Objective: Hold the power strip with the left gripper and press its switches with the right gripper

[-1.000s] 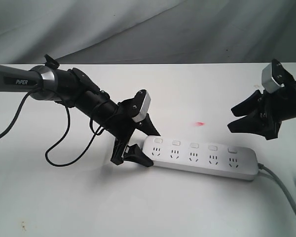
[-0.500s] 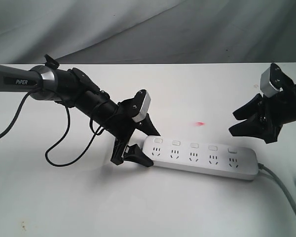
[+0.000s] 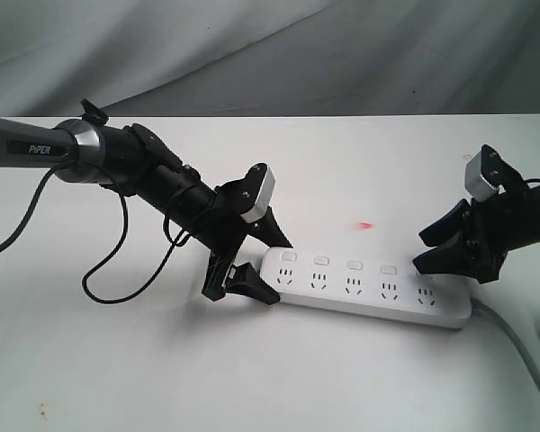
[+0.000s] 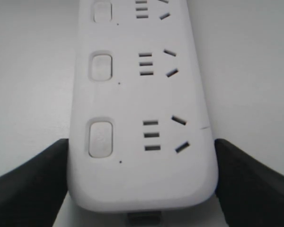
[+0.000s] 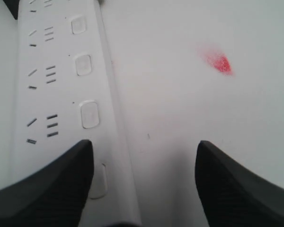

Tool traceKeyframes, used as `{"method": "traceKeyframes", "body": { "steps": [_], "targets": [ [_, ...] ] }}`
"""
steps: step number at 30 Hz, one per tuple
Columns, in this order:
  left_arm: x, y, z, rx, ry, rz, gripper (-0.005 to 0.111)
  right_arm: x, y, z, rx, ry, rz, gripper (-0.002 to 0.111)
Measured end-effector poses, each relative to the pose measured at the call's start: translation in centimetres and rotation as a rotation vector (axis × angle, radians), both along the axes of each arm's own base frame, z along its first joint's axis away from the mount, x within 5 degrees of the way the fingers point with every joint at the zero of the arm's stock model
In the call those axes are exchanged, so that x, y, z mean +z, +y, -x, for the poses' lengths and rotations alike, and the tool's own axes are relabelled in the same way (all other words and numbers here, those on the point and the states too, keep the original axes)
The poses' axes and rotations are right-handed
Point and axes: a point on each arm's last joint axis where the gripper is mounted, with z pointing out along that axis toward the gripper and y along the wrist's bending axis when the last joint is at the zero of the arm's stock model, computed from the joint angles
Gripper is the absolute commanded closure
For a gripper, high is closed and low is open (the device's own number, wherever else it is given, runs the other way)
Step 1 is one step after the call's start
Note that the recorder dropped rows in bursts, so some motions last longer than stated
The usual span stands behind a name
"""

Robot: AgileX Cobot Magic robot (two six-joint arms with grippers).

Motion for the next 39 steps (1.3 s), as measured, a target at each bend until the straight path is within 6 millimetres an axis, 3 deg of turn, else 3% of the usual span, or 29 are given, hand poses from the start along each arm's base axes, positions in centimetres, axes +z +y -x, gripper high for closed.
{"method": "traceKeyframes", "body": {
  "steps": [25, 32, 39],
  "targets": [
    [0.0, 0.0, 0.0, 0.0, 0.0, 0.0, 0.075, -0.4, -0.3, 0.3, -0.04, 0.032, 0.056, 0.051],
    [0.0, 0.0, 0.0, 0.0, 0.0, 0.0, 0.075, -1.6, -0.2, 0.4, -0.066, 0.088, 0.006, 0.051],
    [0.0, 0.0, 0.0, 0.0, 0.0, 0.0, 0.075, -1.3, 0.0, 0.3, -0.055, 0.059, -0.019, 0.051]
  ]
}}
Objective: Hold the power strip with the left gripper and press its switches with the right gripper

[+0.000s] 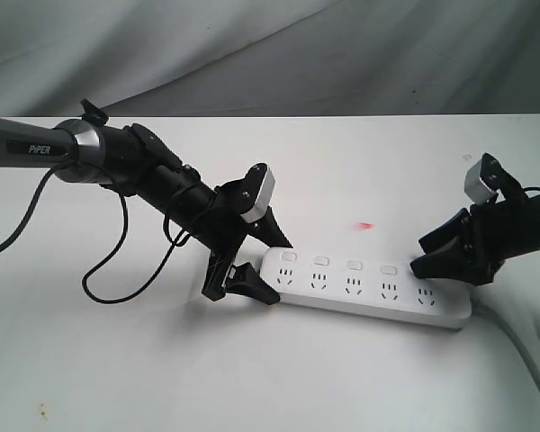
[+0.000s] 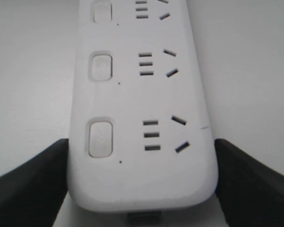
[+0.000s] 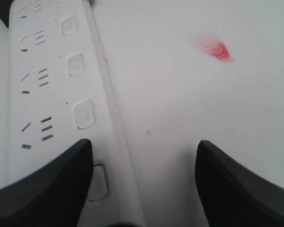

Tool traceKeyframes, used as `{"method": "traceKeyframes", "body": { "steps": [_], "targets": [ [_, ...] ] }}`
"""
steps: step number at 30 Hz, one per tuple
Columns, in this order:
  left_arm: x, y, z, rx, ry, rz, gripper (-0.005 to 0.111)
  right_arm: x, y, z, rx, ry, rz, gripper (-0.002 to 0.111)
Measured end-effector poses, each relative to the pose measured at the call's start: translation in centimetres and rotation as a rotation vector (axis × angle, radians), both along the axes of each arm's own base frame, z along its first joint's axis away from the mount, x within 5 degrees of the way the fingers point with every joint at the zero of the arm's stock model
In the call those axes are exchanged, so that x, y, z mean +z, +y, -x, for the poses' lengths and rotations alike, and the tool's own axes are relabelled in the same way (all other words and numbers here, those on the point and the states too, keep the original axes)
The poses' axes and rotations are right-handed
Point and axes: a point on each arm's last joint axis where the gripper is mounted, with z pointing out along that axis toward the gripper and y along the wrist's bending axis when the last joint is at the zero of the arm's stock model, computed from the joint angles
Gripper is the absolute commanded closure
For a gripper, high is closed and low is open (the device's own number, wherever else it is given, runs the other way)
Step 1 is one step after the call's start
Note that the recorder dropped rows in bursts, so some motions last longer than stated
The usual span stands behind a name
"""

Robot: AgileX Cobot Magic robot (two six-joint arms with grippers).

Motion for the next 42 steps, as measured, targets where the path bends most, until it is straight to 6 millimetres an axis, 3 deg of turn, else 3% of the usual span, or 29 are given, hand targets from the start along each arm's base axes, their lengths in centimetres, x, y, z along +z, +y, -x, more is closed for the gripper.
{"method": "traceKeyframes", "body": {
  "steps": [5, 11, 17, 23, 31, 42],
  "targets": [
    [0.0, 0.0, 0.0, 0.0, 0.0, 0.0, 0.075, 2.5, 0.1, -0.2, 0.039, -0.078, -0.003, 0.051],
    [0.0, 0.0, 0.0, 0.0, 0.0, 0.0, 0.075, 9.1, 0.4, -0.7, 0.038, -0.245, -0.034, 0.051],
    [0.0, 0.0, 0.0, 0.0, 0.0, 0.0, 0.075, 14.5, 0.6, 0.4, 0.014, -0.37, -0.012, 0.051],
    [0.0, 0.0, 0.0, 0.0, 0.0, 0.0, 0.075, 20.3, 1.1, 2.9, -0.044, -0.468, -0.011, 0.051],
    [0.0, 0.0, 0.0, 0.0, 0.0, 0.0, 0.075, 27.1, 2.0, 7.7, -0.161, -0.541, -0.057, 0.051],
    [0.0, 0.0, 0.0, 0.0, 0.0, 0.0, 0.075, 31.8, 3.2, 13.0, -0.253, -0.555, -0.143, 0.051]
  ]
}}
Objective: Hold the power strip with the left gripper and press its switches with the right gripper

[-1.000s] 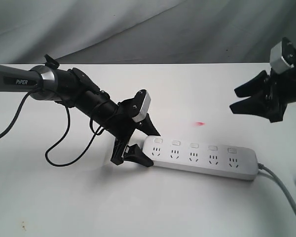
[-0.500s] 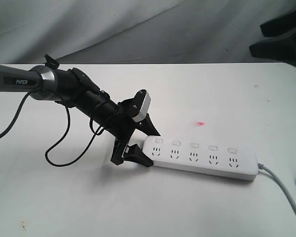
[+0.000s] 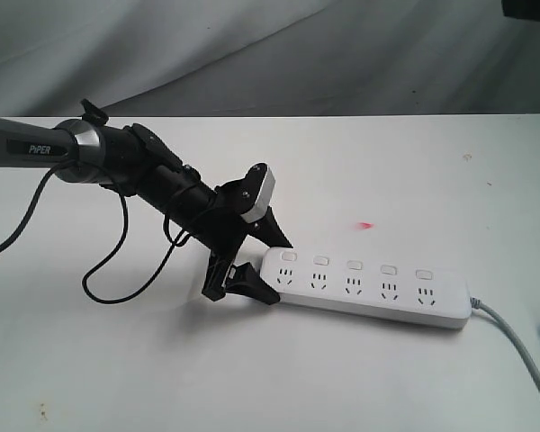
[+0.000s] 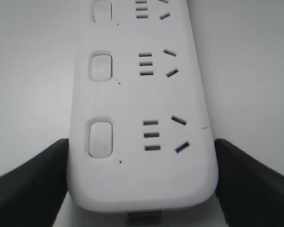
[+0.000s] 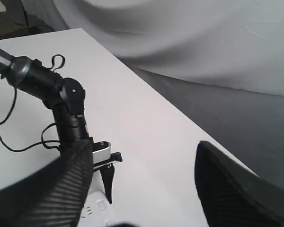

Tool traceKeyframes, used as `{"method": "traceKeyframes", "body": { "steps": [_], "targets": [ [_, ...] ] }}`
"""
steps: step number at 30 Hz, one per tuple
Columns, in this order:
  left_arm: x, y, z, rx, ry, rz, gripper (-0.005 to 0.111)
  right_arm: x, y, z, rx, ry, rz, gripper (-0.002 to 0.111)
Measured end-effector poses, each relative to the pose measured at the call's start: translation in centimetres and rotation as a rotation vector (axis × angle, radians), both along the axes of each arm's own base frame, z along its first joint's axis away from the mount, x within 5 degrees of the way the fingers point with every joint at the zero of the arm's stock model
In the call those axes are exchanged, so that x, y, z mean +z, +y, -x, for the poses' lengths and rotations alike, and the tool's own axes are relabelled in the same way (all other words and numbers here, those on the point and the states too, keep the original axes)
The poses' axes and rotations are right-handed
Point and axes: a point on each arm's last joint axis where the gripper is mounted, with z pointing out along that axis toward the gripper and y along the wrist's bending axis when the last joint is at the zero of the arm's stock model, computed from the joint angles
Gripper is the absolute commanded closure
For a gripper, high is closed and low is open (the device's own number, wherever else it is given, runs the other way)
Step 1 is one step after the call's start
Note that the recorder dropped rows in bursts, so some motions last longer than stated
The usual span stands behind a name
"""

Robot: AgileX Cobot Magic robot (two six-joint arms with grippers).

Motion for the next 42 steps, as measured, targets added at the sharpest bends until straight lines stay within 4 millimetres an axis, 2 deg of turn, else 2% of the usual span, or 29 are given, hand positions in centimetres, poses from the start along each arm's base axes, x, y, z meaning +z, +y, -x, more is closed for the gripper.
{"method": "traceKeyframes", "body": {
  "steps": [4, 7, 15, 24, 29, 42],
  "targets": [
    [0.0, 0.0, 0.0, 0.0, 0.0, 0.0, 0.075, 0.9, 0.4, 1.6, 0.026, -0.029, 0.006, 0.052],
    [0.0, 0.0, 0.0, 0.0, 0.0, 0.0, 0.075, 1.4, 0.8, 2.6, 0.057, -0.042, 0.001, 0.057],
    [0.0, 0.0, 0.0, 0.0, 0.0, 0.0, 0.075, 3.3, 1.8, 4.6, 0.111, -0.06, -0.171, 0.086],
    [0.0, 0.0, 0.0, 0.0, 0.0, 0.0, 0.075, 5.2, 2.3, 5.6, 0.126, 0.013, -0.451, 0.108],
    [0.0, 0.0, 0.0, 0.0, 0.0, 0.0, 0.075, 5.8, 2.3, 5.7, 0.141, 0.024, -0.532, 0.108],
    [0.0, 0.0, 0.0, 0.0, 0.0, 0.0, 0.075, 5.8, 2.3, 5.7, 0.128, -0.006, -0.503, 0.108]
  ]
}}
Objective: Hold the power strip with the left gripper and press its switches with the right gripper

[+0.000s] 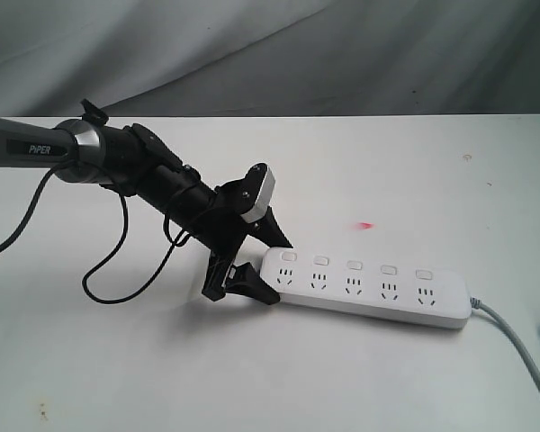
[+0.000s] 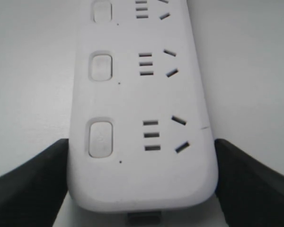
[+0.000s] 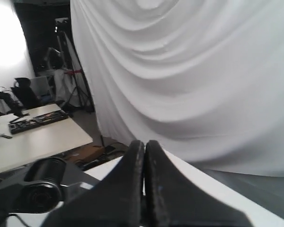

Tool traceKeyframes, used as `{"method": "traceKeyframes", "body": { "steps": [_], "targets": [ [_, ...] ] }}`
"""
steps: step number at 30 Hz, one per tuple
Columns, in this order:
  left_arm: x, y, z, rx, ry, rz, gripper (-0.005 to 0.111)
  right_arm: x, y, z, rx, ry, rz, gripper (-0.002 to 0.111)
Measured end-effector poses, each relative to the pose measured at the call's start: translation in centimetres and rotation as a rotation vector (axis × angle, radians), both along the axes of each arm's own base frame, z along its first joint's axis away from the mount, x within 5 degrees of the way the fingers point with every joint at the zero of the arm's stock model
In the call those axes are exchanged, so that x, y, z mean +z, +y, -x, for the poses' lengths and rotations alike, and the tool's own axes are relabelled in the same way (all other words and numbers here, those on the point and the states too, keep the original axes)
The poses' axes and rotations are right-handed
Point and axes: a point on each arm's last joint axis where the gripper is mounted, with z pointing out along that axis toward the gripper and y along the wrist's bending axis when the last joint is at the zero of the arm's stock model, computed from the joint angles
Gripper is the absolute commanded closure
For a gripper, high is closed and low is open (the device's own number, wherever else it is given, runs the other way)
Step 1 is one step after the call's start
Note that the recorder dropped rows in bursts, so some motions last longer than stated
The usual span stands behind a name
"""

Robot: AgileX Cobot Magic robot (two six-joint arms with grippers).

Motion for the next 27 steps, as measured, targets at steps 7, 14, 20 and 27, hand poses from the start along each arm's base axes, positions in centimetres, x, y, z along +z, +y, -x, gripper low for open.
{"method": "traceKeyframes", "body": {
  "steps": [7, 14, 20, 27],
  "targets": [
    [0.0, 0.0, 0.0, 0.0, 0.0, 0.0, 0.075, -1.0, -4.0, -3.3, -0.601, -0.022, 0.202, 0.108],
    [0.0, 0.0, 0.0, 0.0, 0.0, 0.0, 0.075, 0.6, -4.6, 0.7, -0.774, -0.06, 0.23, 0.108],
    [0.0, 0.0, 0.0, 0.0, 0.0, 0.0, 0.075, 2.5, -4.3, 4.6, -0.795, 0.087, -0.261, 0.108],
    [0.0, 0.0, 0.0, 0.0, 0.0, 0.0, 0.075, 0.8, -4.3, 6.3, -0.8, 0.165, -0.433, 0.108]
  ]
}}
